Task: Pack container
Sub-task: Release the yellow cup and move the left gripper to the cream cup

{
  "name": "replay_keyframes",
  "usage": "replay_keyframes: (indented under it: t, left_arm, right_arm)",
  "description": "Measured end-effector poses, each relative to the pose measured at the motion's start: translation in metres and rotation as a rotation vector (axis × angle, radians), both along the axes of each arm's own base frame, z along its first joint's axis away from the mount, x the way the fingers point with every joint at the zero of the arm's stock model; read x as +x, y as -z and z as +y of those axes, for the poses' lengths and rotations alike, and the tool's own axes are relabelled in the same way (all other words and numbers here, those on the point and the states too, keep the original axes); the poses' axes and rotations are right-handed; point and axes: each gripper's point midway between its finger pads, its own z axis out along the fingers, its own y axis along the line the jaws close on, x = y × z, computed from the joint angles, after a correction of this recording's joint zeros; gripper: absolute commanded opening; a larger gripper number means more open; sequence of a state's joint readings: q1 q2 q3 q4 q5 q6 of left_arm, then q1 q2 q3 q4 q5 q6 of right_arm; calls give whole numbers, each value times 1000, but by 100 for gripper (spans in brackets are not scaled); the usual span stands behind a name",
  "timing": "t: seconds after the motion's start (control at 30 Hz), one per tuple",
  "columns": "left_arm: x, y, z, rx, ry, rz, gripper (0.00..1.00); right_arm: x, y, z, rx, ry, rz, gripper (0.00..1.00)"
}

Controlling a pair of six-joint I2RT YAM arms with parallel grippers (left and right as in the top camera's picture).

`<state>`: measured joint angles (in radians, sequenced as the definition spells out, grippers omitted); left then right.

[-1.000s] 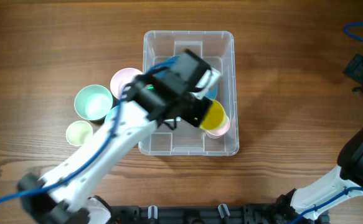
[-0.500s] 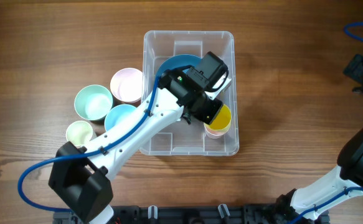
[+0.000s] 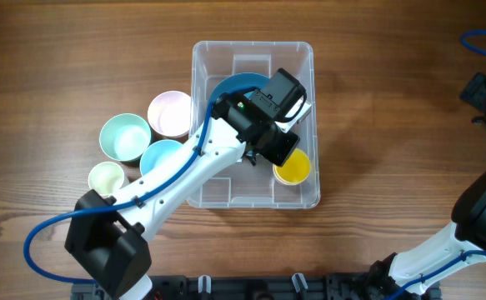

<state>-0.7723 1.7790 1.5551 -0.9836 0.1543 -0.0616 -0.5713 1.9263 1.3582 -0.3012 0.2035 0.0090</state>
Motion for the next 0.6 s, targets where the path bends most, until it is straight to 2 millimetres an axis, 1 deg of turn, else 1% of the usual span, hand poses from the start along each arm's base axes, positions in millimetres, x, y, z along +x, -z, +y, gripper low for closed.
replay_keyframes:
  t: [0.03, 0.17, 0.27, 0.3, 0.33, 0.4, 0.47, 0.53, 0.6]
  left_arm:
    - [1, 0, 0, 2, -1, -3, 52]
    - [5, 1, 4, 23, -14, -23, 53]
    - [8, 1, 11, 48, -43, -30, 54]
    - [12, -2, 23, 78, -84, -31, 55]
    - [16, -6, 29, 85, -110, -38, 56]
    - [24, -18, 48, 114, -183, -54, 57]
    - [35, -40, 76, 125, -286, -82, 57]
    - [42, -68, 109, 108, -402, -117, 57]
    - [42, -93, 145, 88, -525, -141, 56]
  right_arm:
    - [0, 0, 0, 0, 0, 0, 100]
    - [0, 0, 0, 0, 0, 0, 100]
    - [0, 0, 0, 0, 0, 0, 100]
    - [0, 0, 0, 0, 0, 0, 100]
    - [0, 0, 0, 0, 0, 0, 100]
    - [0, 0, 0, 0, 0, 0, 100]
    - [0, 0, 0, 0, 0, 0, 100]
    - [0, 0, 0, 0, 0, 0, 100]
    - [0, 0, 0, 0, 0, 0, 100]
